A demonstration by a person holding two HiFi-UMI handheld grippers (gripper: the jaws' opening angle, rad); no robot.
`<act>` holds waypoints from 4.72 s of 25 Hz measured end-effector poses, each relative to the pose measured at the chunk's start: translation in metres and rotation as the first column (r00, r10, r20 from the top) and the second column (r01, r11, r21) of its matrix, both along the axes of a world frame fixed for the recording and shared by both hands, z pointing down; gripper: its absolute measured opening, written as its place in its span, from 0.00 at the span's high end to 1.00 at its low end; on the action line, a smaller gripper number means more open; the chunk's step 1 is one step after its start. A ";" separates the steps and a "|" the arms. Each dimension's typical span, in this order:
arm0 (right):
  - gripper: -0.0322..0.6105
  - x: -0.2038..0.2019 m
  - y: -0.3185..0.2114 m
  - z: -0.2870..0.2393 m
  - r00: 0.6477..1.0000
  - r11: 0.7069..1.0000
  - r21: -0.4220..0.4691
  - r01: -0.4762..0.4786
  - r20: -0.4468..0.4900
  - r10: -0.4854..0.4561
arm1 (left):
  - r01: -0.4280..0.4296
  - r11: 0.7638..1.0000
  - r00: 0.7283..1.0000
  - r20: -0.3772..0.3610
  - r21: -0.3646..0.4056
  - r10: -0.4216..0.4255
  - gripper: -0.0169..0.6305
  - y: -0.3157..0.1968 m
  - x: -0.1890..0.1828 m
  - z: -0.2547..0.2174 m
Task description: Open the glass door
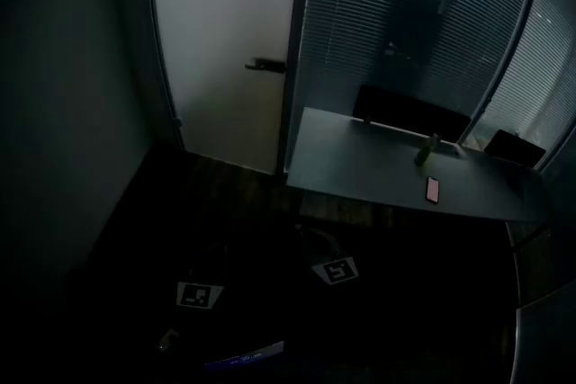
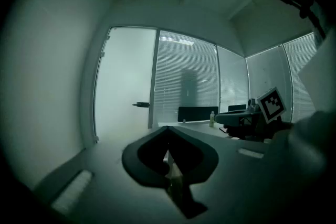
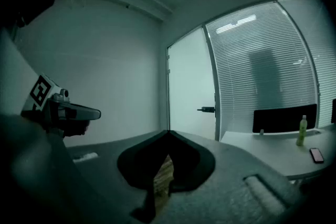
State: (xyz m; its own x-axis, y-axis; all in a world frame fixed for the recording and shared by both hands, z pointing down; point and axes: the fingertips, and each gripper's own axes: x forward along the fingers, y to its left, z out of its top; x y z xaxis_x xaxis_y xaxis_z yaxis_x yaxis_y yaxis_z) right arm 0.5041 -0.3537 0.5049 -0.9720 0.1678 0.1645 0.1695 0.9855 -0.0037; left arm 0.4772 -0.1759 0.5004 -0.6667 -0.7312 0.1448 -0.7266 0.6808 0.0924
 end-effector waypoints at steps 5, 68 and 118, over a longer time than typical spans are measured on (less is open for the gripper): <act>0.95 0.002 0.013 -0.010 1.000 0.999 -0.046 0.004 0.013 -0.003 | 0.002 1.000 1.000 -0.004 0.013 -0.002 0.97 0.015 0.000 -0.010; 0.95 -0.366 -0.023 0.031 0.993 0.990 -0.080 -0.118 -0.010 0.118 | -0.120 0.992 0.992 0.025 -0.025 0.121 0.97 -0.037 -0.398 0.013; 0.95 -0.648 -0.174 0.022 0.905 0.895 -0.133 -0.426 -0.044 0.424 | -0.474 0.879 0.879 0.033 -0.057 0.476 0.97 -0.220 -0.723 -0.013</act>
